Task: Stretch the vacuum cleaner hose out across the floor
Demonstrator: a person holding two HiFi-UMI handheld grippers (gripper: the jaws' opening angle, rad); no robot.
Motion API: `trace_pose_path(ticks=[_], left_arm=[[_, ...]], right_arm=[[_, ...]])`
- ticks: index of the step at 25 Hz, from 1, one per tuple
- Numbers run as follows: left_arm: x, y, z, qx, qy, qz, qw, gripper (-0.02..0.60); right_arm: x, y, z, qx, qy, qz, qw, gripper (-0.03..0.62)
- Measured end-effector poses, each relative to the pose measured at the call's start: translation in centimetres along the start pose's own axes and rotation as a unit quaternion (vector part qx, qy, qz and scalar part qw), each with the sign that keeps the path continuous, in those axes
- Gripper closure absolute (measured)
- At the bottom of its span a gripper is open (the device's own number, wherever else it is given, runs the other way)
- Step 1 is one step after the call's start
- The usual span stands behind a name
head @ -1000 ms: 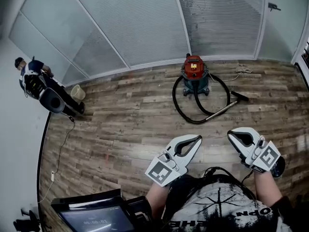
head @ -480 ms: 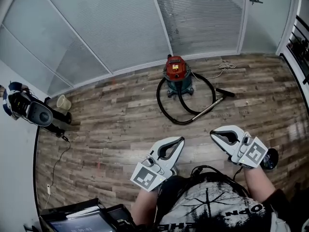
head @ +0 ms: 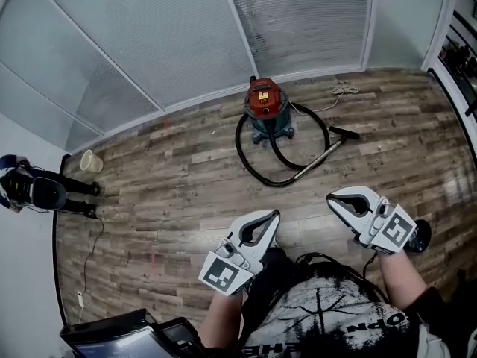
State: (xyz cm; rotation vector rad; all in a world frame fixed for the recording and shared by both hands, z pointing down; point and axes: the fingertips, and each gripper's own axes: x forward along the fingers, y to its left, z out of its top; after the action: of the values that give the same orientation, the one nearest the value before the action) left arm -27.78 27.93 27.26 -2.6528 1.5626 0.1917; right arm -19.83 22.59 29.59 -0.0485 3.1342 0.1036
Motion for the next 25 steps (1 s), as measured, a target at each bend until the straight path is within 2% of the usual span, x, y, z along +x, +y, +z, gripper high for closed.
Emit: trace_pose_path(ticks=[4,7,11,16,20,22,25], left_arm=[[2.1,3.8,-1.1,0.001,-0.004,-0.016,0.9999,0.58],[3.6,8.1,-1.7,-0.004,0.001,-0.034,0.9994,0.581],[6.2,13.8,-1.5,-0.002,0.003,-0.084,0.9964,0.58],[8.9,20.0,-1.4,-0.004,0.006,-0.15,0.9886,0.581],[11.0,22.6,-2.1,-0.013,0.008,-0.196,0.9805,0.58],[11.6,23.1,-2.5,-0.023,0.01,-0.209,0.9776,0.58],[12.1,23.9,-2.9,-0.029,0.012,-0.219,0.9753,0.58]], right_arm=[[1.9,-4.0,-1.2,0.006,0.017,-0.028,0.999,0.588],[4.7,-7.1,-1.6,0.004,0.02,-0.047,0.999,0.588],[8.9,-11.4,-0.7,-0.011,0.021,-0.087,0.996,0.588],[14.1,-16.3,0.1,-0.037,0.008,-0.137,0.99,0.588],[17.6,-18.2,0.7,-0.034,-0.005,-0.146,0.989,0.588],[18.5,-18.7,0.8,-0.038,-0.012,-0.151,0.988,0.588],[18.8,-19.5,-0.1,-0.017,0.0,-0.162,0.987,0.588]])
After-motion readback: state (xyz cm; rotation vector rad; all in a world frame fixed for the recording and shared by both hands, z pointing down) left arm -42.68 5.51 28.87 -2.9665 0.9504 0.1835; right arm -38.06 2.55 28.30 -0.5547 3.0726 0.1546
